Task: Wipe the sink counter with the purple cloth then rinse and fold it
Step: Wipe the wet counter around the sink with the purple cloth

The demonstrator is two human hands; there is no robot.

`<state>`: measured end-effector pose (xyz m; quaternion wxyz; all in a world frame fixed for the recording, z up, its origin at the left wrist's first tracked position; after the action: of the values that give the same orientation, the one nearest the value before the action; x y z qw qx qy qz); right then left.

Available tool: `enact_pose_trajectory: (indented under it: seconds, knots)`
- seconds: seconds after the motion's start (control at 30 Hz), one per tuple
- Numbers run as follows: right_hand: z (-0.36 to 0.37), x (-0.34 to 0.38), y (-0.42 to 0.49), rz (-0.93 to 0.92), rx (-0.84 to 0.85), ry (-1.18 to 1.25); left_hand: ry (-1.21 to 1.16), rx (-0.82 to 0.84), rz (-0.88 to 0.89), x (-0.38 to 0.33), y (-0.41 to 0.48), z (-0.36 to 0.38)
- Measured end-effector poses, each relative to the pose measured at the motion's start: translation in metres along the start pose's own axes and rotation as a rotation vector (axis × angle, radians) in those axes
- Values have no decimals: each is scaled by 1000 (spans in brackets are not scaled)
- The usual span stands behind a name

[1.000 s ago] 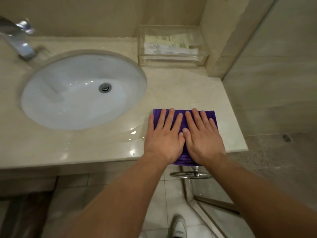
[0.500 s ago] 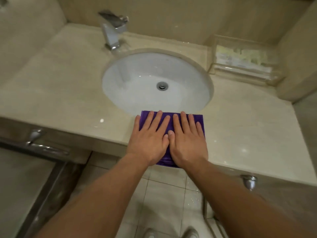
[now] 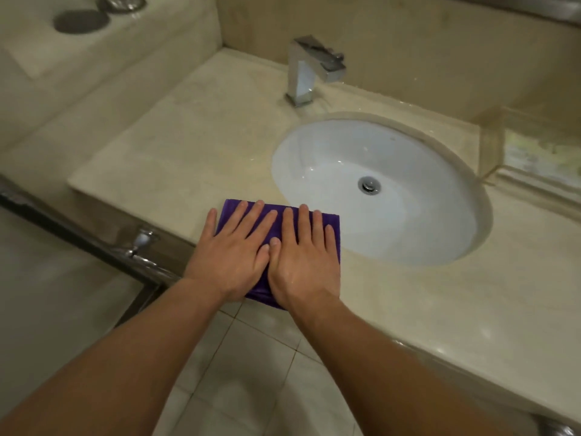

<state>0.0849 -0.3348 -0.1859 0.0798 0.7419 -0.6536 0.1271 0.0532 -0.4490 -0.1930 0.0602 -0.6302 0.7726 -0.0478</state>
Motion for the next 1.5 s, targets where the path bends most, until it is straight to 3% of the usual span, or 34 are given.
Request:
enact_pose_trajectory:
  seconds: [0.23, 0.67, 0.93, 1.27, 1.5]
  knots:
    - [8, 37, 61, -97, 10, 14, -43, -29, -86, 57, 35, -4]
    - [-4, 27, 169, -119, -12, -23, -102, -19, -62, 77, 137, -25]
    - [-12, 11, 273, -92, -106, -48, -102, -70, -28, 93, 246, -39]
    - [-33, -23, 430, -64, -46, -17, -16, -86, 31, 109, 409, -70]
    - [-34, -38, 492, 16, -128, -15, 74, -83, 111, 109, 479, -84]
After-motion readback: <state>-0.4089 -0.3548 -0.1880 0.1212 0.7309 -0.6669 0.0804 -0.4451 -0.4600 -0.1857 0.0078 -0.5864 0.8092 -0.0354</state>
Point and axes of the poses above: each hand's wrist, its own y-axis towards the middle knuckle, its own z-axis out of the palm, x = y × z, the point moved 6 cm from there along y, towards the middle knuckle, and after that the axes turned 12 degrees about -z, right-handed, at the moved point
